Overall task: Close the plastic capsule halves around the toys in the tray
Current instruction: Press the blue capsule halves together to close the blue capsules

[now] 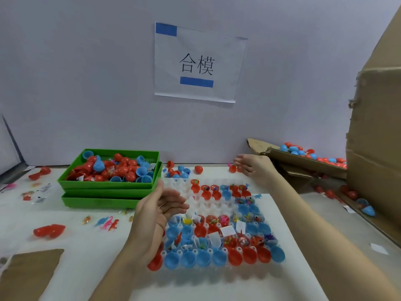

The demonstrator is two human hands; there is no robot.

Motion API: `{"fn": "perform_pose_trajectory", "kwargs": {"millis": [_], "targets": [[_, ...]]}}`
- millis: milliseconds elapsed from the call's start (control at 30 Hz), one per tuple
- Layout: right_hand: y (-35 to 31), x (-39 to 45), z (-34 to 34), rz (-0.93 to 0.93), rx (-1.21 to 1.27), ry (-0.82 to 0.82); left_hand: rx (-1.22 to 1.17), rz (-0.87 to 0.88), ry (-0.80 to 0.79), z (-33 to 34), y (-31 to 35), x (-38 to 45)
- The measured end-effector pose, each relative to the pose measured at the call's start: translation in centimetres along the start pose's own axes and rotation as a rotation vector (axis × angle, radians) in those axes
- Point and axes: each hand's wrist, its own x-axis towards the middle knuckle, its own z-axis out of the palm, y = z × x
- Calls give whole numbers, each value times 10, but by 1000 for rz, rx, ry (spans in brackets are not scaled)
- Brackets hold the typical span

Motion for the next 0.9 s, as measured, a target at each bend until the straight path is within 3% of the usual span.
{"fn": "perform_pose_trajectory", "kwargs": {"millis": [167, 300, 400, 567, 733, 900], "targets": [[40, -42, -5, -356, -703, 16, 50, 13, 10, -2, 2, -1], [62, -75, -17, -555, -785, 112, 71, 21, 14, -4, 3, -1], [73, -83, -27, -507, -880, 192, 78, 24, 11, -5, 2, 1], [65, -86, -38, -442, -1051, 124, 101, 19, 4, -3, -2, 1], [57, -88, -46, -382, -1098, 195, 115, 20, -8, -3, -3, 1], [56, -95, -52, -230, -1190, 41, 108, 12, -15, -3, -2, 1]]}}
